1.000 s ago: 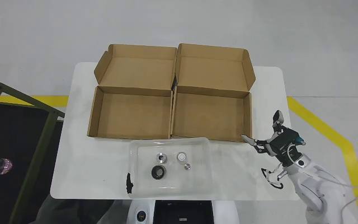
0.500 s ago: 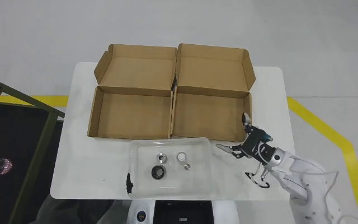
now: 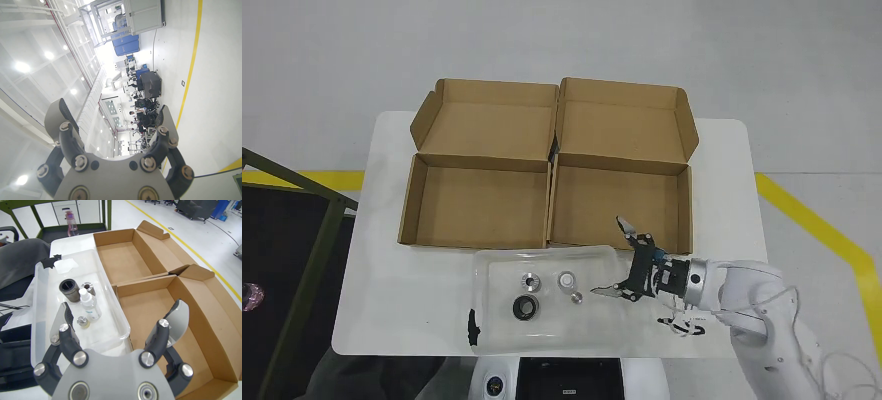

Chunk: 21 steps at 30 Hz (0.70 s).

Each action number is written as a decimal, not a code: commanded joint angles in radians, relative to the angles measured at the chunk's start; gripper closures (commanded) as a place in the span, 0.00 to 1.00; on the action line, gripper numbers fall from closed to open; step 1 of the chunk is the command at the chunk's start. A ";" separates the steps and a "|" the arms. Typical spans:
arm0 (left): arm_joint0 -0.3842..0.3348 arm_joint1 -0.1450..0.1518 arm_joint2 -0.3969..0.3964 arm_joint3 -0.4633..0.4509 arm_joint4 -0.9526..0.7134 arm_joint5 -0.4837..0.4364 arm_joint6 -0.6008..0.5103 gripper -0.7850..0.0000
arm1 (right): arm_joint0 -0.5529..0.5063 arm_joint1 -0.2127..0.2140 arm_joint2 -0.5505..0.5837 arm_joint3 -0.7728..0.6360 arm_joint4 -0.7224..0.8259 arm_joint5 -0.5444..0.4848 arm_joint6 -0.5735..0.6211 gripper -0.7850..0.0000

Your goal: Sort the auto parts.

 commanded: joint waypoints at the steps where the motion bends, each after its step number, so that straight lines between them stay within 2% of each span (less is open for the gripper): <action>1: 0.000 0.000 0.000 0.000 0.000 0.000 0.000 0.00 | 0.015 0.001 -0.030 0.002 0.019 -0.015 0.033 0.00; 11: 0.000 0.000 0.000 0.000 0.000 0.000 0.000 0.00 | 0.102 0.009 -0.175 -0.016 0.102 -0.041 0.226 0.00; 21: 0.000 0.000 0.000 0.000 0.000 0.000 0.000 0.00 | 0.150 0.011 -0.274 0.003 0.080 0.003 0.283 0.00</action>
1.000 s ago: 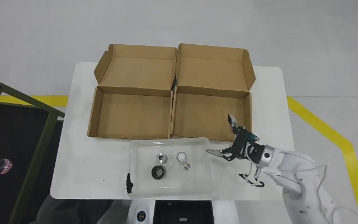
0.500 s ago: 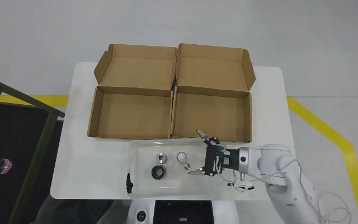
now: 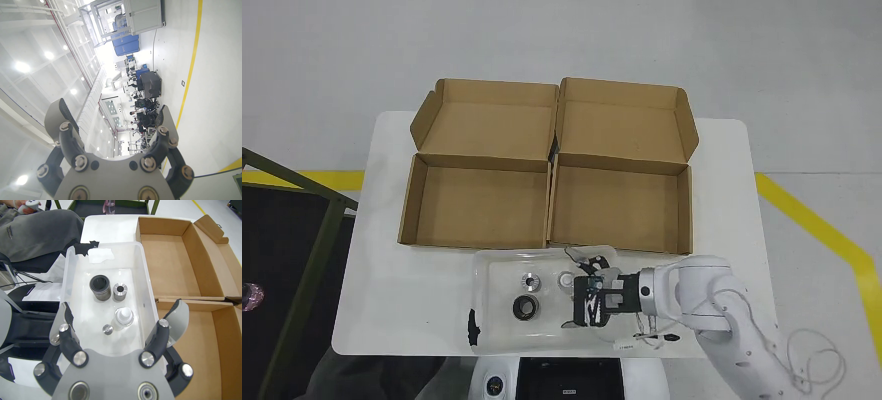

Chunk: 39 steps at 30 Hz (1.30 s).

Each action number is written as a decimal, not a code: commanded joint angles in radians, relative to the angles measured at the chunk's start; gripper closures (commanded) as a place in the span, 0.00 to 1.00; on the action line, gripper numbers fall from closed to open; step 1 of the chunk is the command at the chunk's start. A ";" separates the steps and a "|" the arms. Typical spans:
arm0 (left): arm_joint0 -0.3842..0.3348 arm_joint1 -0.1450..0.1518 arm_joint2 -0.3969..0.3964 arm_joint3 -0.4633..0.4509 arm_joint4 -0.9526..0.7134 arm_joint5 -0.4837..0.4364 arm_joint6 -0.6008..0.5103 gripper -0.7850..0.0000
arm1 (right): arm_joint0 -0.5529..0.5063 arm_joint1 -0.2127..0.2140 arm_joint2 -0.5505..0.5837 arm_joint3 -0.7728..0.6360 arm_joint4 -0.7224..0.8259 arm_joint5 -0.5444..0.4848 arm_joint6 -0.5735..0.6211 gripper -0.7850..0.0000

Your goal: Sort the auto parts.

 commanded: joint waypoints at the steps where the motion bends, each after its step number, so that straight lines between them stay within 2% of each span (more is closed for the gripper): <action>1: 0.000 0.000 0.000 0.000 0.000 0.000 0.000 0.00 | 0.002 0.001 -0.013 0.003 -0.006 0.004 0.008 0.00; 18: 0.000 0.000 0.000 0.000 0.000 0.000 0.000 0.00 | 0.047 0.008 -0.099 0.091 -0.005 0.078 0.057 0.02; 20: 0.000 0.000 0.000 0.000 0.000 0.000 0.000 0.00 | 0.054 0.008 -0.103 0.097 -0.004 0.091 0.061 0.06; 26: 0.000 0.000 0.000 0.000 0.000 0.000 0.000 0.00 | 0.071 0.011 -0.115 0.116 -0.003 0.119 0.077 0.41; 27: 0.000 0.000 0.000 0.000 0.000 0.000 0.000 0.00 | 0.072 0.011 -0.116 0.117 -0.004 0.123 0.078 0.42; 28: 0.000 0.000 0.000 0.000 0.000 0.000 0.000 0.00 | 0.073 0.012 -0.117 0.117 -0.004 0.127 0.080 0.49; 34: 0.000 0.000 0.000 0.000 0.000 0.000 0.000 0.00 | 0.077 0.017 -0.119 0.118 -0.019 0.148 0.087 0.54; 37: 0.000 0.000 0.000 0.000 0.000 0.000 0.000 0.00 | 0.080 0.018 -0.124 0.120 -0.029 0.159 0.088 0.60; 39: 0.000 0.000 0.000 0.000 0.000 0.000 0.000 0.00 | 0.083 0.019 -0.128 0.126 -0.035 0.165 0.084 0.70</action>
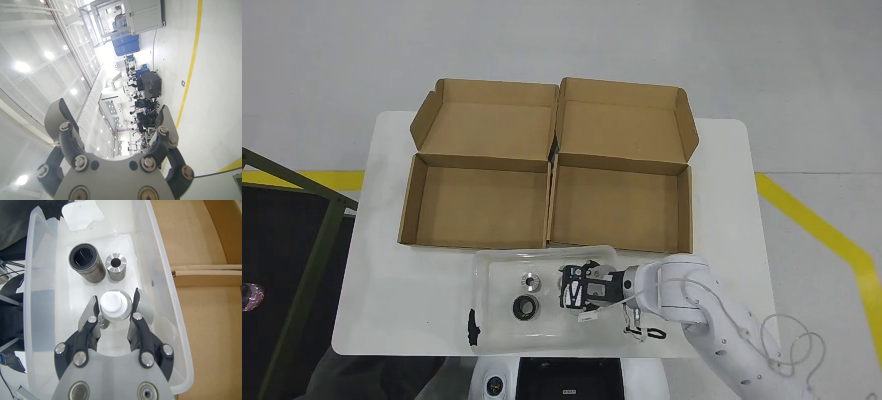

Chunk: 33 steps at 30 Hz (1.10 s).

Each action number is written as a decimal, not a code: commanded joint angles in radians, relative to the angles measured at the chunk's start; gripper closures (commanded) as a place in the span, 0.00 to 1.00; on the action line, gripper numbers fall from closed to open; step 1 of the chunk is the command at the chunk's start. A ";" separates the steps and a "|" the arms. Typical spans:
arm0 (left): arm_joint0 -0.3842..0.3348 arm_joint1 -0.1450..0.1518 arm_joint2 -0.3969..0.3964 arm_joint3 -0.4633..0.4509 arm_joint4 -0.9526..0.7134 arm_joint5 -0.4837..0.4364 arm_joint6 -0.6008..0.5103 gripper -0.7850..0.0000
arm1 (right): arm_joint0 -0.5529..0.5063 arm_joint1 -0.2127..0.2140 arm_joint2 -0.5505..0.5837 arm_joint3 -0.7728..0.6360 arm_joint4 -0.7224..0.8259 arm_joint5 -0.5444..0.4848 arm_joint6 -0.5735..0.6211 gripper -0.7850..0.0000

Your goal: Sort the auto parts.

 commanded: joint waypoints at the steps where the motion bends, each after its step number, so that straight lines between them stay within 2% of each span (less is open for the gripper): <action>1: 0.000 0.000 0.000 0.000 0.000 0.000 0.000 0.00 | 0.003 0.000 -0.003 0.003 -0.004 0.005 -0.006 0.79; 2: 0.000 0.000 0.000 0.000 0.000 0.000 0.000 0.00 | 0.004 0.001 -0.004 0.003 -0.006 0.006 -0.009 0.93; 3: 0.000 0.000 0.000 0.000 0.000 0.000 0.000 0.00 | 0.005 0.001 -0.005 -0.001 -0.007 0.007 -0.012 1.00; 21: 0.000 0.000 0.000 0.000 0.000 0.000 0.000 0.00 | 0.016 0.015 0.029 -0.133 0.050 -0.017 -0.124 1.00; 33: 0.000 0.000 0.000 0.000 0.000 0.000 0.000 0.00 | -0.035 0.026 0.144 -0.230 0.018 0.054 -0.364 1.00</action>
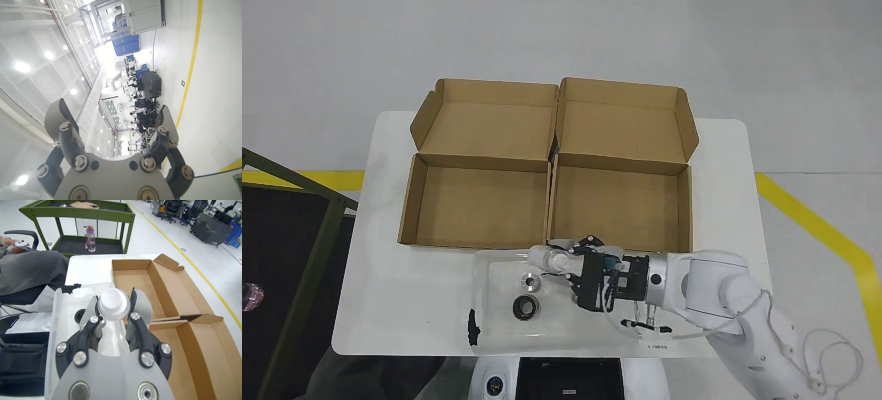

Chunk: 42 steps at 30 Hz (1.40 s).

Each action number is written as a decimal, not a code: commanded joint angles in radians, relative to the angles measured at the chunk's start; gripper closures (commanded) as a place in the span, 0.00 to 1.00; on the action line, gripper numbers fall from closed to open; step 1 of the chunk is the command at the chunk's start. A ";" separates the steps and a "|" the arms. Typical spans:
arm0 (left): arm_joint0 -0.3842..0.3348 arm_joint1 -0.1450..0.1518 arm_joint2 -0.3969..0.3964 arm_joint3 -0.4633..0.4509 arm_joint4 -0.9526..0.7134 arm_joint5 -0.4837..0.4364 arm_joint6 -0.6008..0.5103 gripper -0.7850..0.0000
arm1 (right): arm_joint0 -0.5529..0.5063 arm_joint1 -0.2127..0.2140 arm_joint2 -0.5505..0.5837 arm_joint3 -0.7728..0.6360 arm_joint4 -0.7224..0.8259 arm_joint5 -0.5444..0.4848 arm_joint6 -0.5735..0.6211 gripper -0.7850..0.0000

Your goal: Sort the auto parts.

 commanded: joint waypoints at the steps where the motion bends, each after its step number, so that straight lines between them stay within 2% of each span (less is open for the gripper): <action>1: 0.000 0.000 0.000 0.000 0.000 0.000 0.000 0.00 | -0.004 0.001 0.015 -0.003 -0.012 0.009 -0.030 1.00; 20: 0.000 0.000 0.000 0.000 0.000 0.000 0.000 0.00 | 0.033 0.006 0.121 0.020 -0.041 0.056 -0.189 1.00; 32: 0.000 0.000 0.000 0.000 0.000 0.000 0.000 0.00 | 0.057 0.013 0.187 0.067 0.027 0.055 -0.159 1.00; 42: 0.000 0.000 0.000 0.000 0.000 0.000 0.000 0.00 | 0.161 0.006 0.135 0.229 0.078 0.051 -0.107 1.00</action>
